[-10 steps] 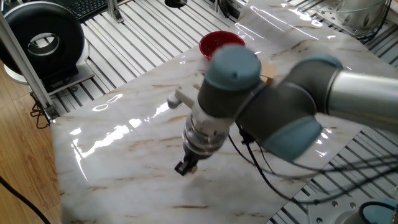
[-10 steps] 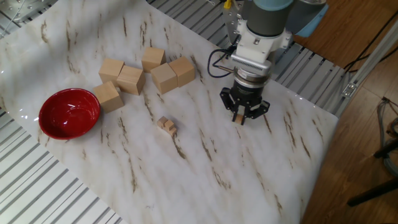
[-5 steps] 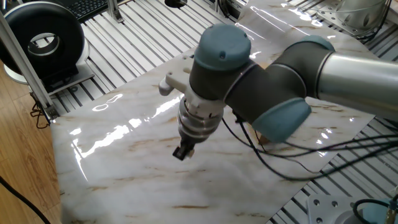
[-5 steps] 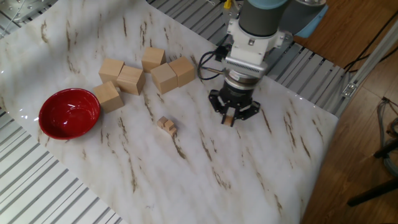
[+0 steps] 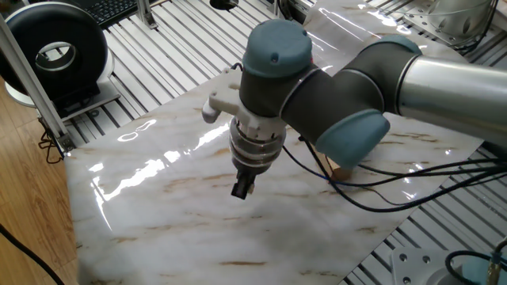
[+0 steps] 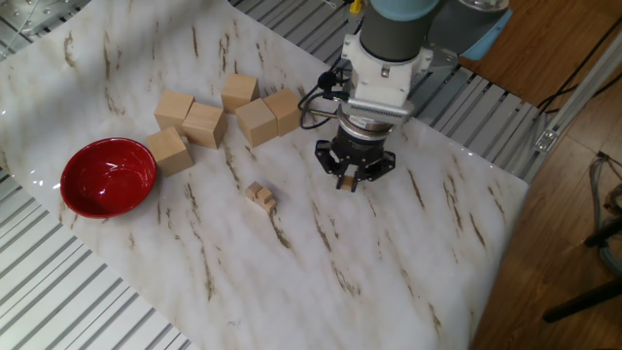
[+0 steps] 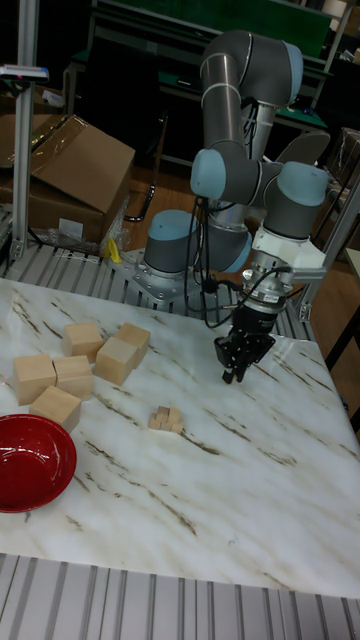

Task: Stack the blocks into a pyramid shape

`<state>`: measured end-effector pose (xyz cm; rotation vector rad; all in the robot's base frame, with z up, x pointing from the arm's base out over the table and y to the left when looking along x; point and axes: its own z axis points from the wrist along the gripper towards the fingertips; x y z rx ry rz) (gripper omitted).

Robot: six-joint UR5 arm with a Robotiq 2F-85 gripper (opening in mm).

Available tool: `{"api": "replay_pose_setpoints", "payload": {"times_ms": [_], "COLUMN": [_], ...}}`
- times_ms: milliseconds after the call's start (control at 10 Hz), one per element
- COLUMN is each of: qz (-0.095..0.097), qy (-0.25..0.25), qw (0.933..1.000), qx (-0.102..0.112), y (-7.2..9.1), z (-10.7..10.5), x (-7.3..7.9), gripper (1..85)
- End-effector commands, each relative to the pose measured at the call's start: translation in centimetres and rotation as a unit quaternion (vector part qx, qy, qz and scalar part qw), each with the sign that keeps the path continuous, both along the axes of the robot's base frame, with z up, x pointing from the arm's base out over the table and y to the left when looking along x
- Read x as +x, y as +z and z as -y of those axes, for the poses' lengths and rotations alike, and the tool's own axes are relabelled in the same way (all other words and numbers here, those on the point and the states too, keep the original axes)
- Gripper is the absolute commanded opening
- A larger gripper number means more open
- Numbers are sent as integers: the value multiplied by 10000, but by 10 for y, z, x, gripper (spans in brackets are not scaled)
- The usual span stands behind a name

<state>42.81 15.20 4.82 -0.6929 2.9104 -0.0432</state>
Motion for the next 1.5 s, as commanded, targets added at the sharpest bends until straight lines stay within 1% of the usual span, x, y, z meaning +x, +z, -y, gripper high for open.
{"api": "replay_pose_setpoints", "payload": {"times_ms": [0,100,200,300,500,700,800,900,1000,1100,1300,1400], "qz": [261,270,337,464,663,853,929,881,890,898,792,742], "qy": [-732,-901,-994,-1092,-1125,-1235,-1294,-1282,-1272,-1286,-1230,-1157], "qw": [9967,9948,9932,9915,9896,9855,9846,9850,9846,9844,9865,9884], "qx": [232,402,502,527,601,792,726,747,798,795,731,640], "y": [4,4,5,7,10,14,15,14,15,15,13,17], "z": [-3,-10,-14,-13,-16,-22,-18,-19,-22,-22,-19,-13], "x": [16,17,21,28,38,49,52,50,51,51,46,50], "gripper": [10,10,10,10,10,10,10,10,10,10,10,10]}}
